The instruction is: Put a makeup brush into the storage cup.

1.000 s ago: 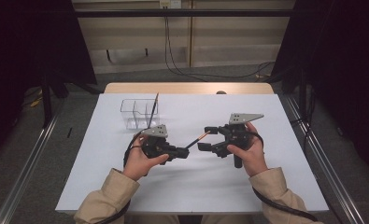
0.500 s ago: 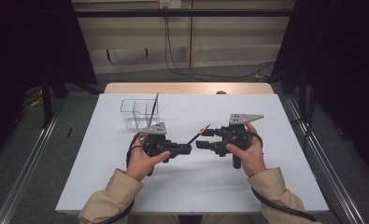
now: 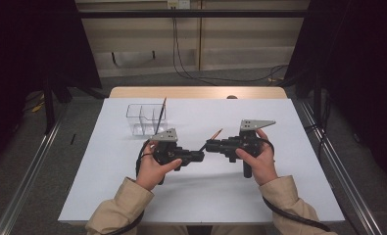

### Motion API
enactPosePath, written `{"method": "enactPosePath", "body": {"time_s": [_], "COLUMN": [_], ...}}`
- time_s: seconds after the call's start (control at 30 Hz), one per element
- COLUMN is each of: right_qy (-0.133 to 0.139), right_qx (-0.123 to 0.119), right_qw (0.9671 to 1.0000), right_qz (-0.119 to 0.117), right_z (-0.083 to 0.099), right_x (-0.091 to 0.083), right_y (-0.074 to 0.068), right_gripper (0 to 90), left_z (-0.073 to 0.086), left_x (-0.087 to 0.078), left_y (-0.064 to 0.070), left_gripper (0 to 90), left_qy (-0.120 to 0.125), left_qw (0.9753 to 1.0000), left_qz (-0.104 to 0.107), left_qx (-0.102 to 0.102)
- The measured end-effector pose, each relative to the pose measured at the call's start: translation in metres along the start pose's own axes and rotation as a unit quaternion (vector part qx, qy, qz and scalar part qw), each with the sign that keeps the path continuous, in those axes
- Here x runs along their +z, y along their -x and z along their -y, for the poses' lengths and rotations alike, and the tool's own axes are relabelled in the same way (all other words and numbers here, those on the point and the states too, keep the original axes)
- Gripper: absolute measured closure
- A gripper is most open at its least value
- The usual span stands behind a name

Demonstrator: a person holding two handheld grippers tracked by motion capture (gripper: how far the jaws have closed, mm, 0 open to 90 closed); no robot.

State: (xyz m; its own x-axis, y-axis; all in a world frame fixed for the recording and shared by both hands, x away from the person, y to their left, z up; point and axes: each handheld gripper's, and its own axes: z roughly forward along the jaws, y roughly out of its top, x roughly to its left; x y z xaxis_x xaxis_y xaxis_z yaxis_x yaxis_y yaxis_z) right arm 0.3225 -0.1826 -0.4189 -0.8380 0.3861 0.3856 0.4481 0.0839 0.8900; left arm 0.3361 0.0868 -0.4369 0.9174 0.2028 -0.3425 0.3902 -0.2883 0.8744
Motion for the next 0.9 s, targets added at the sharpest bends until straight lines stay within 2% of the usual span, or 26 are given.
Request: {"method": "enactPosePath", "body": {"time_s": [0.3, 0.9], "right_qy": [0.005, 0.012], "right_qx": [0.011, 0.017], "right_qw": [0.9998, 0.9995], "right_qz": [-0.015, -0.025], "right_z": [-0.001, -0.001], "right_x": [0.002, 0.002], "right_y": [-0.001, 0.000], "right_gripper": [81.3, 83.9], "left_z": [0.001, 0.000], "left_x": [0.014, 0.021], "left_y": [0.003, 0.004], "left_gripper": [84.7, 84.7], "left_qy": [-0.003, 0.011], "left_qw": [1.0000, 0.9998], "left_qz": [0.007, 0.012], "left_qx": [-0.002, -0.009]}}
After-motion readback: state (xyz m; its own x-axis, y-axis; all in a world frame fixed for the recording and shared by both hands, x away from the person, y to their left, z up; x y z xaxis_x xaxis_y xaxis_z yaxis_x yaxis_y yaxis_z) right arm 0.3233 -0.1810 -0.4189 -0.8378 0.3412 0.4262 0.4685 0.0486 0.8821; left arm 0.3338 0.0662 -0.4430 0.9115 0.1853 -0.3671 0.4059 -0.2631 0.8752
